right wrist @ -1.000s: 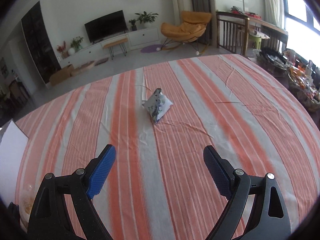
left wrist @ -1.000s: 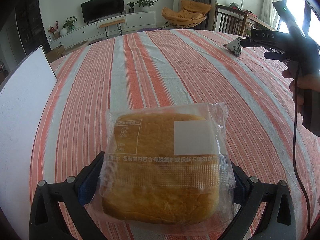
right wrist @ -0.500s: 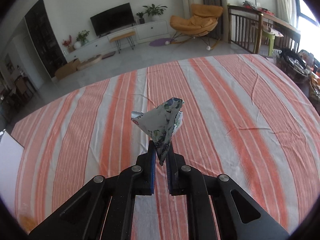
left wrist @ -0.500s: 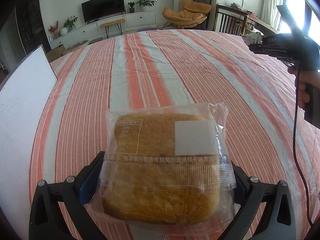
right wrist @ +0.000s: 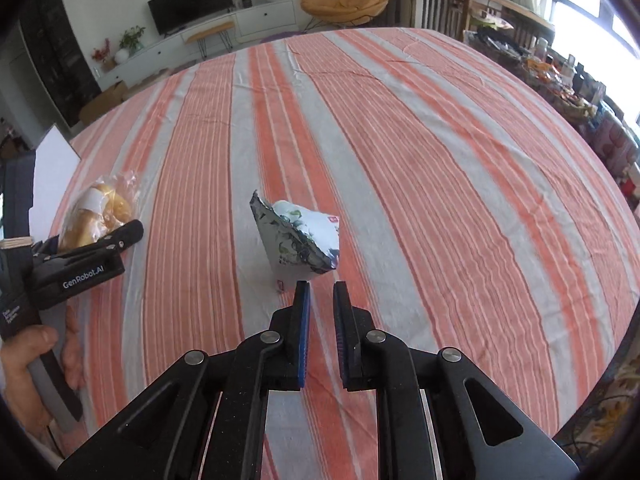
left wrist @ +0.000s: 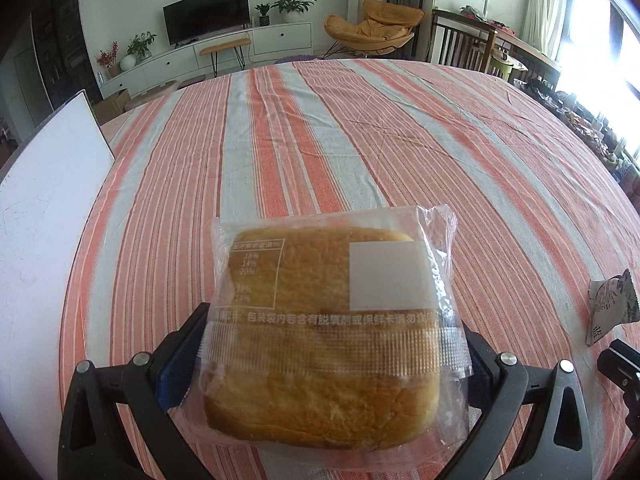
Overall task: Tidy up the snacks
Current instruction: 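Grasp the patterned triangular packet with the right gripper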
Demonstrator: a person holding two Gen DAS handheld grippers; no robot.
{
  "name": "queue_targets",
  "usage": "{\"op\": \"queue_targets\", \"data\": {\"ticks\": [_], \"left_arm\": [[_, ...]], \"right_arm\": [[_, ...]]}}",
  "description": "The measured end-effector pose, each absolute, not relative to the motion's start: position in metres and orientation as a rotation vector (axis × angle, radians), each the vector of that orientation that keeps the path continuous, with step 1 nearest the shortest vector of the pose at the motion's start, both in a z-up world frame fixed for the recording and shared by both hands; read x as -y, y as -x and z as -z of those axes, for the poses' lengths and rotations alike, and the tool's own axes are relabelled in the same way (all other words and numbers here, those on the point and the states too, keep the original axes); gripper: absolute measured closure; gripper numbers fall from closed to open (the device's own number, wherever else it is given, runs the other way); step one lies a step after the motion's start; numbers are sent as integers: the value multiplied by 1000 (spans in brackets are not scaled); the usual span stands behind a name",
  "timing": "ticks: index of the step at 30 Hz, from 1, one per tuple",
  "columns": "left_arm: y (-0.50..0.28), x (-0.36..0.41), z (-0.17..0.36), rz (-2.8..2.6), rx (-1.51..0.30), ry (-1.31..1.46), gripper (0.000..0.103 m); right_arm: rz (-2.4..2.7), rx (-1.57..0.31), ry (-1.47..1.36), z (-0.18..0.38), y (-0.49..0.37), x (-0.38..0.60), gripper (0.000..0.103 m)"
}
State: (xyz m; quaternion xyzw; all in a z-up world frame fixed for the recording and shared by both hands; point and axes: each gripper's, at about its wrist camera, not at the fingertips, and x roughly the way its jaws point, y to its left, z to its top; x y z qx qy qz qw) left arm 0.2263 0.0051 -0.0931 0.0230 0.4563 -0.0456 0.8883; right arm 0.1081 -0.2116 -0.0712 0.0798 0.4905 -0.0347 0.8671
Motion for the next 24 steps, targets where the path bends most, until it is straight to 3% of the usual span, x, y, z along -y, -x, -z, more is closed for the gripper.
{"op": "queue_targets", "data": {"ticks": [1,2,3,24], "left_arm": [[-227,-5,93,95,-948,-48,0],[-227,-5,93,95,-949,-47,0],[-226,-5,93,95,-948,-47,0],[-227,-6,93,94,-948,-47,0]], "right_arm": [[74,-982,-178,70,-105,210,66],[97,-964,-161,71,-104,207,24],[113,-952,-148,75,-104,204,14],[121,-907,-83,83,-93,184,11]]}}
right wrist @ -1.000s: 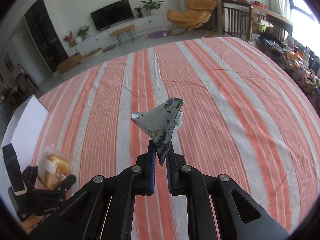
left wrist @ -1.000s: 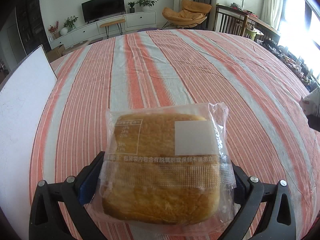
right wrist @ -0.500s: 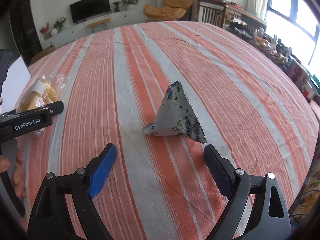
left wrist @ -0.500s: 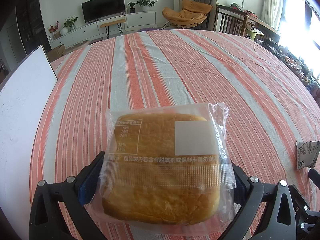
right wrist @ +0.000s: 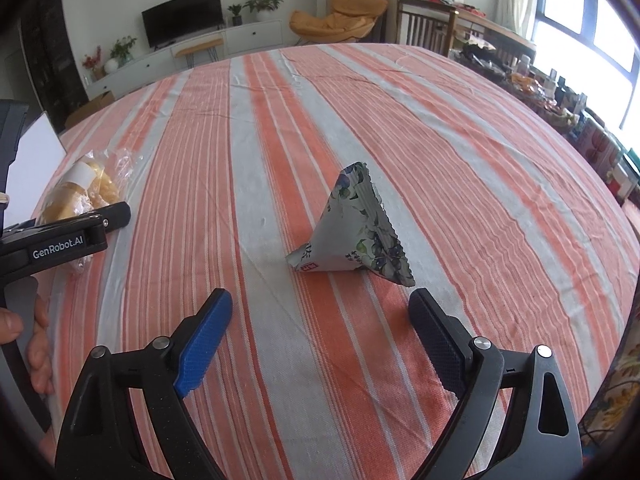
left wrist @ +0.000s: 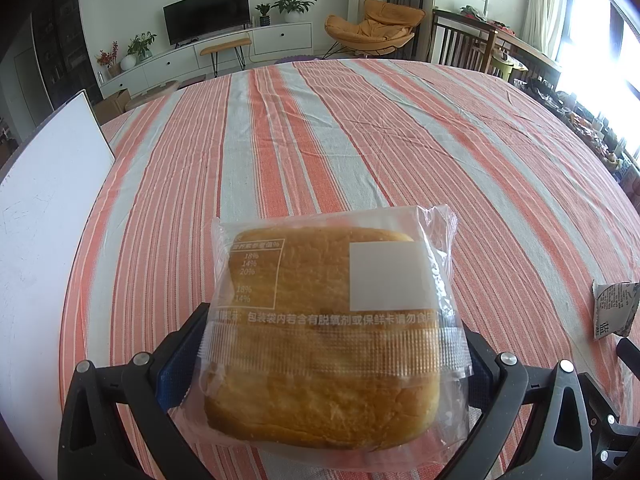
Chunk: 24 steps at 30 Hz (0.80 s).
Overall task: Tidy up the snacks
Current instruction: 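Grasp the patterned triangular packet with the right gripper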
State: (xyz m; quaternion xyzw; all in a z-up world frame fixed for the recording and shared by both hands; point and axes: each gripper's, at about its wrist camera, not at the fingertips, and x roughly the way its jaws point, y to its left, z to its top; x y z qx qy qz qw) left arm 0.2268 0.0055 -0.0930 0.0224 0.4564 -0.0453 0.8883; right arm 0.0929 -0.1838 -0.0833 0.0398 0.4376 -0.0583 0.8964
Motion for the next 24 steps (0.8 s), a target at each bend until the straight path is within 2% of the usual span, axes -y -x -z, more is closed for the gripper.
{"op": "queue_targets", "data": {"ticks": [24], "left_arm": [[-227,-6,93,93,-948,-46,0]], "right_arm": [[129,-908,-81,83,-91,182,10]]}}
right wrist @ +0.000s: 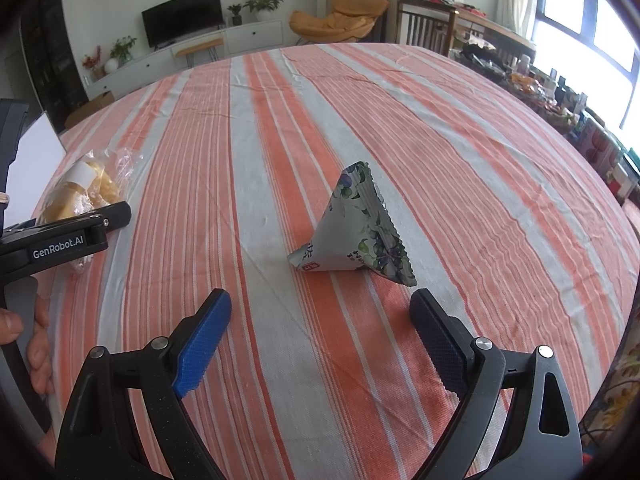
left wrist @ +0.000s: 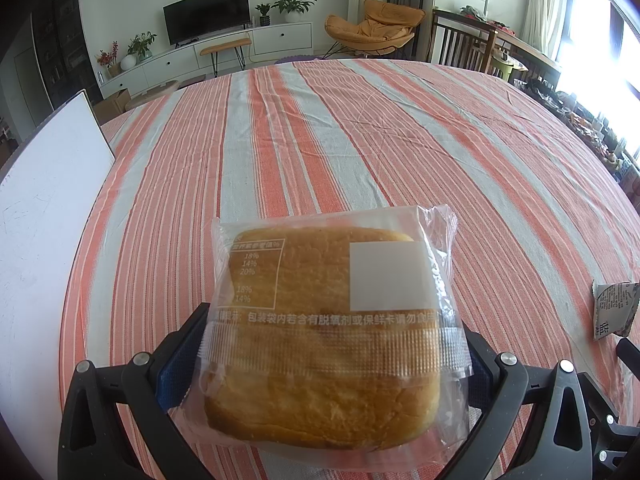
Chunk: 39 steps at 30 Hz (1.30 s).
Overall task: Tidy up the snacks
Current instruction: 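Grasp the patterned triangular packet with the right gripper, then carry both snacks into the white box and open both grippers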
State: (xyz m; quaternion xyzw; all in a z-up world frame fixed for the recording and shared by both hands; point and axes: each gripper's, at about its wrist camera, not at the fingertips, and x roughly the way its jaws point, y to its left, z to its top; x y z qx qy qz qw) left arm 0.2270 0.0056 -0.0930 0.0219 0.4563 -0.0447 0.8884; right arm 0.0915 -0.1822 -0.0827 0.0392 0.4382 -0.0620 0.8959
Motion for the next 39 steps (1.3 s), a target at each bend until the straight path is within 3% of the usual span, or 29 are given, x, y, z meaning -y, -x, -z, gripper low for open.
{"op": "queue_targets", "data": {"ticks": [13,17,21,23,31,39], "left_arm": [[-239,4,88,151,-1033,-88,1],[-227,6,76,156,-987,-87,26],[-208,-7,64,215,-987,1,28],[-194,-11,59,217,-978,20,29],[-120,-42,1,329,-920,227,29],[-49,-129,-99,369,-804,273,28]], "right_arm": [[38,-866,-288,71,-75,214,11],[29,-903,-95,68,-102,200,14],[17,-868,-72,63,-117,205,16],[-16,-915,-100,68,-124,212,71],[-94,-922,-285,47,-100,233,74],[-387,-811,-413,-45,-70,147,74]]}}
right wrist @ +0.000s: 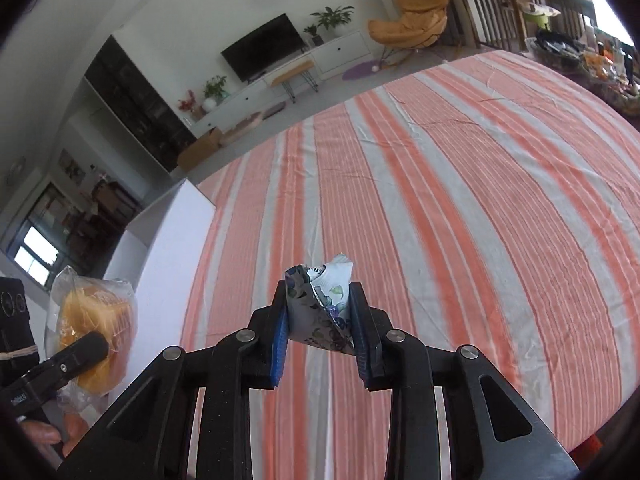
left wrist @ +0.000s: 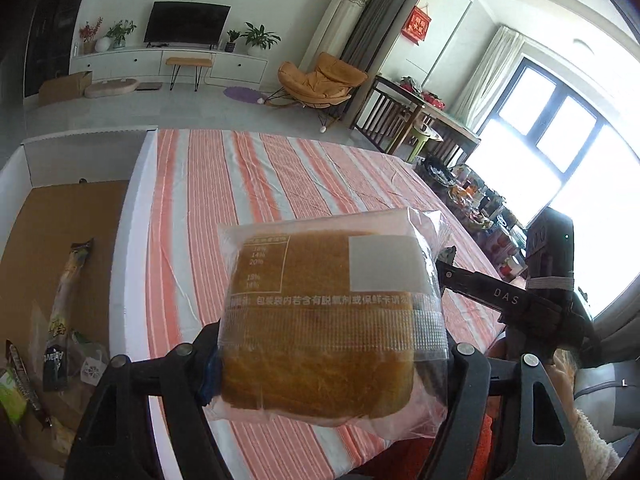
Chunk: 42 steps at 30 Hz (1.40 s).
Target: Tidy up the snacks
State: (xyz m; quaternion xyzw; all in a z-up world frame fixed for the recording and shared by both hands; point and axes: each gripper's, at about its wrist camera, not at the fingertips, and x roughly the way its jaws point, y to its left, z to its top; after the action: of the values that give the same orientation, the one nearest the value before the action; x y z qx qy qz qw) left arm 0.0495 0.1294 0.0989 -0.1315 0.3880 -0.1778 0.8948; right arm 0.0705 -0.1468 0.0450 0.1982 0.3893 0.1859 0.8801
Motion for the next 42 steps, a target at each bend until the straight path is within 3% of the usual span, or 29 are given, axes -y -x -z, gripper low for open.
{"op": "queue_targets", "data": {"ticks": [6,14,15,16,17,18,20,26,28,42], "left_arm": [[-30,-232,-126,70,-784,154,26],[-28,-321,-55,-284,-924,80,16],[-27,-324,-47,-305,-939,84,16],[-24,-327,-43,-321,-947,89,16],[-24,-328,-43,-332,-945,88,15],[-20,-328,-43,-342,-933,79,14],[-9,-322,-46,-367,-891,45,5],[11,-305,-59,-461,-748,-7,0],[15,-301,-61,-504,-721,9,0],[32,-317,-53,-516,-845,136,0]], "right_arm": [[-684,-770,-379,-106,-62,32,74],[-874,-874,-258,-107,-71,-115,72],[-888,-916,-235,-99,-75,-131,69],[-890,-968,-205,-91,-79,-147,56],[-882,-1015,-190,-83,-82,-157,30],[-871,-1052,-193,-77,-85,-161,25],[-865,-1092,-213,-69,-87,-160,25],[-763,-1051,-104,-72,-78,-149,24],[-725,-994,-28,-76,-66,-146,19],[-668,-924,214,-75,-16,-161,15]]}}
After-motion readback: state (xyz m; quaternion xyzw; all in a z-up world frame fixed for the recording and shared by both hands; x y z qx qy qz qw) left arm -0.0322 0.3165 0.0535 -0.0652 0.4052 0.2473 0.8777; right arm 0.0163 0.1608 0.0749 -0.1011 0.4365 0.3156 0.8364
